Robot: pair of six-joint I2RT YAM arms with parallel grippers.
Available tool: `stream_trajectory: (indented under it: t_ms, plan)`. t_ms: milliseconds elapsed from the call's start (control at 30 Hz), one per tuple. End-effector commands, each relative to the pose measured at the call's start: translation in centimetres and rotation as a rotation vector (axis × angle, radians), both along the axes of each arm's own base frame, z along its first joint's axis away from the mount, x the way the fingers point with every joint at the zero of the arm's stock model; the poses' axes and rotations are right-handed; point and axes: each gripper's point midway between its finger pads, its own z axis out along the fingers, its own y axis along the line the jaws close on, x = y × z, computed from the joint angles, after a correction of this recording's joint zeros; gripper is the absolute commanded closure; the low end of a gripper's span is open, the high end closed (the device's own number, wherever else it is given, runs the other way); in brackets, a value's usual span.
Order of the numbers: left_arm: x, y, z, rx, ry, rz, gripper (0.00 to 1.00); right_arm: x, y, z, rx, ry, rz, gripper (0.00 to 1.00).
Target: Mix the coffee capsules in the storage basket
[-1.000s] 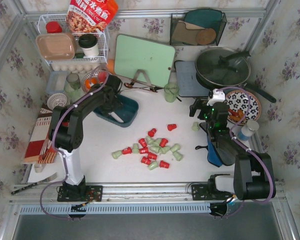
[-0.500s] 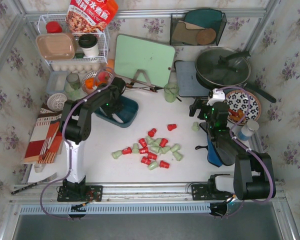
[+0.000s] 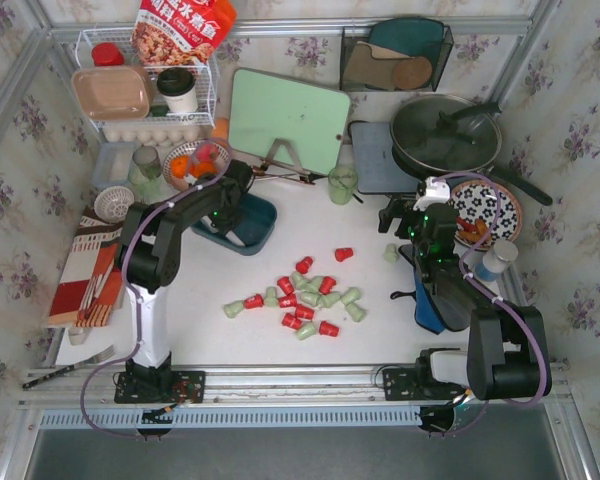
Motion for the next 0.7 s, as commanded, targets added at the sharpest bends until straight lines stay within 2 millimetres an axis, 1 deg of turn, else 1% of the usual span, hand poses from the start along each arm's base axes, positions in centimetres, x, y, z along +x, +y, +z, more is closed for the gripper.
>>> stream_trajectory:
  t_ms: [0, 67, 200, 300, 467, 567, 667]
  plan:
    - [-0.2, -0.1, 0.1, 0.002, 0.000, -0.015, 0.91, 0.2, 0.2, 0.7, 0.011, -0.017, 0.004, 0.00]
    - [-0.1, -0.3, 0.5, -0.003, -0.012, -0.022, 1.00, 0.2, 0.2, 0.7, 0.011, -0.017, 0.004, 0.00]
    - [0.3, -0.9, 2.2, -0.019, -0.051, -0.048, 1.00, 0.2, 0.2, 0.8, 0.011, -0.020, 0.004, 0.00]
    - [0.7, -1.4, 4.5, -0.024, -0.109, -0.082, 1.00, 0.2, 0.2, 0.9, 0.010, -0.023, 0.004, 0.00]
    - [1.3, -2.0, 9.2, -0.020, -0.223, -0.137, 1.00, 0.2, 0.1, 1.1, 0.010, -0.028, 0.003, 0.00]
    - [1.2, -2.2, 11.6, -0.023, -0.272, -0.162, 1.00, 0.2, 0.1, 1.1, 0.008, -0.029, 0.003, 0.00]
    - [0.6, -1.6, 14.4, 0.009, -0.325, -0.194, 1.00, 0.1, 0.0, 1.2, 0.007, -0.033, -0.001, 0.00]
